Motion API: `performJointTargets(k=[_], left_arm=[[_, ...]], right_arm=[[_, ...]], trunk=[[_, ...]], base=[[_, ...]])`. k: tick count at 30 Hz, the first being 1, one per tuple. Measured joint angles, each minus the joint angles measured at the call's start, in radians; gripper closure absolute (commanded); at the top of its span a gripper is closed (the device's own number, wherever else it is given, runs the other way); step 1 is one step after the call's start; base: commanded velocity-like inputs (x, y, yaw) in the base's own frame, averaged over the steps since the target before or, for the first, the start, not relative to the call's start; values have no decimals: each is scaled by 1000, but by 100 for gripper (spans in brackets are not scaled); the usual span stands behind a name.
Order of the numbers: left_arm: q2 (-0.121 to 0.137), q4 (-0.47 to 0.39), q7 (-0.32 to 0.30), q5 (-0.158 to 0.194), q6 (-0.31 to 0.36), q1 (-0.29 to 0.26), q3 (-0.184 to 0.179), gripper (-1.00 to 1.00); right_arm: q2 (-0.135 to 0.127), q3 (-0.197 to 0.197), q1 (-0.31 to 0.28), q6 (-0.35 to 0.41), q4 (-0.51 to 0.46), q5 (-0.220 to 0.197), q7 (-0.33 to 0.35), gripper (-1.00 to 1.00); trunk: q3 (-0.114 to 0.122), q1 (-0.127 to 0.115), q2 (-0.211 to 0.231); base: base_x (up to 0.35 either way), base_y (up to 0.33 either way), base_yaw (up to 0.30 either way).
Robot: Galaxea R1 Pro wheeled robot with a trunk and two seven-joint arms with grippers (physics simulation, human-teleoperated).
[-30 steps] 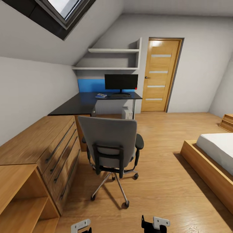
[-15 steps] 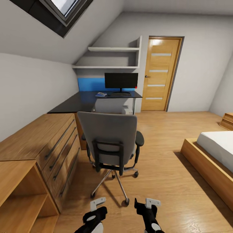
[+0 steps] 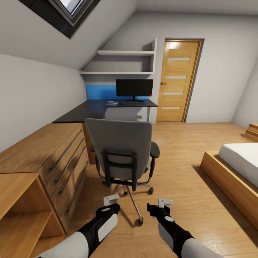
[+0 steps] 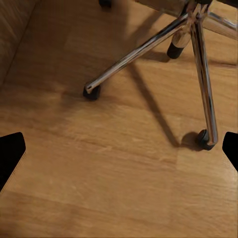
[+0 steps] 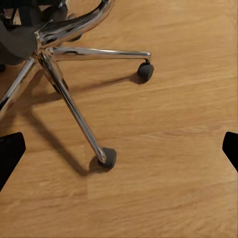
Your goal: In the bedroom, organize the workspace by keeping the computer under the desk, ensuring the monitor is on the desk, placing the keyboard on the desk next to the monitor, placing the mouse on the desk next to the keyboard, moving the folder from the swivel chair onto the desk next to the mouse, stacking the notebook on top of the folder with the pen on top of the notebook, and positioning the swivel chair next to the desk.
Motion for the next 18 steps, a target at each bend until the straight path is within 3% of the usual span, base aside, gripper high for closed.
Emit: performJointTargets(k=[3, 10, 17, 18], left_arm=[[0, 31, -16, 2, 11, -34, 2, -100], [6, 95, -99, 3, 13, -55, 4, -100], [30, 172, -170, 0, 10, -60, 46, -100], [48, 181, -191, -2, 10, -61, 54, -100]], right_arm=[[-4, 0, -19, 47, -2, 0, 13, -100], [0, 1, -35, 122, -6, -3, 22, -100], [24, 0, -76, 234, -7, -12, 27, -100], [29, 0, -82, 265, -12, -14, 34, -100]], trunk=[[-9, 12, -21], [-31, 38, -70], [-53, 65, -119], [-56, 69, -126]], base=[[0, 0, 0], [0, 0, 0], [0, 0, 0], [0, 0, 0]])
